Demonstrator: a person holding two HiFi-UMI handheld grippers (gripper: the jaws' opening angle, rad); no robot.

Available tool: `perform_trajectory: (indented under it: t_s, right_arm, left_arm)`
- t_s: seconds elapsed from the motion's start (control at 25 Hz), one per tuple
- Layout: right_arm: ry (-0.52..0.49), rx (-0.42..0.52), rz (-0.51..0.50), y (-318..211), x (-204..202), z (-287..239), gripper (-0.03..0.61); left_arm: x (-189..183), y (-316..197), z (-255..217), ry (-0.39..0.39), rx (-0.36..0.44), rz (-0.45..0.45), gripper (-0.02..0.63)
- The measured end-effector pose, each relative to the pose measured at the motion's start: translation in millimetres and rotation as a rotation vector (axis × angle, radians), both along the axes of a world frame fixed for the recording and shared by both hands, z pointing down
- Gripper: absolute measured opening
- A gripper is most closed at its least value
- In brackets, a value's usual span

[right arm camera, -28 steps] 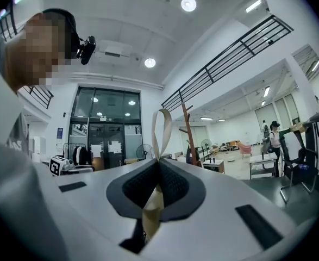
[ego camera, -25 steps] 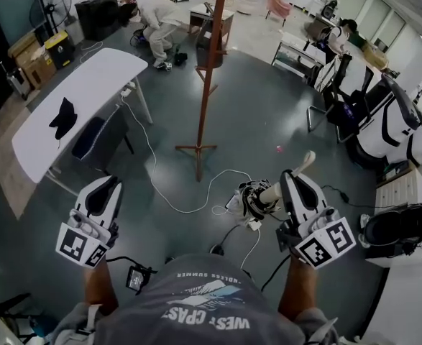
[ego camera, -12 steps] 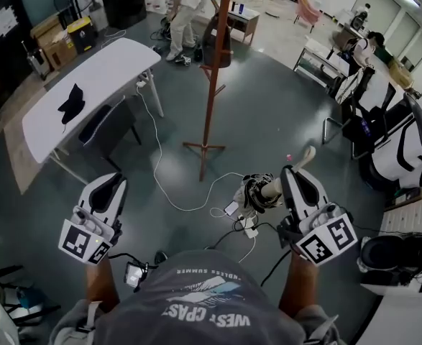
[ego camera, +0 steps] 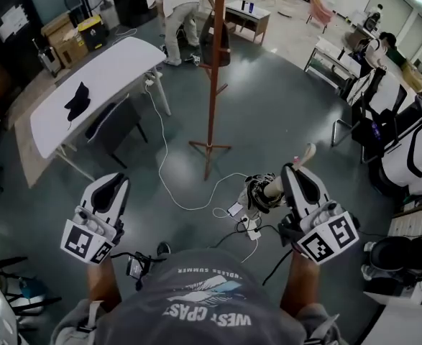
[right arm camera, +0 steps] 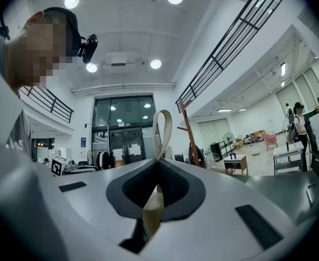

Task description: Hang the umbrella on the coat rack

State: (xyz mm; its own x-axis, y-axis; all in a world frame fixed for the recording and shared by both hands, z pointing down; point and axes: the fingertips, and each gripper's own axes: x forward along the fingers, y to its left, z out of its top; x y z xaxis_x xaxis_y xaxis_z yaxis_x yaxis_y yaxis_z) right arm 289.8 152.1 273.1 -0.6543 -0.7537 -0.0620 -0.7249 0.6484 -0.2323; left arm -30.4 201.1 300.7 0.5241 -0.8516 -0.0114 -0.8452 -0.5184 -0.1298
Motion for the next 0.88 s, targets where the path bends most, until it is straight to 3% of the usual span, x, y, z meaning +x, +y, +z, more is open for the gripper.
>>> perform_trajectory:
  t_s: [0.48,0.88]
  right_arm:
    - [0.005,-0.031,0.066,-6.0,12.1,9.6,0.028]
    - [0.021,-0.027,0.173,-39.6,-10.8,0.3,0.028]
  left_arm:
    - [17.7,-32.4,11.7,0.008,-0.027,0.088,0.055]
    - [-4.3,-103.3,4.1,0.030,-0.006,0.197,0.055]
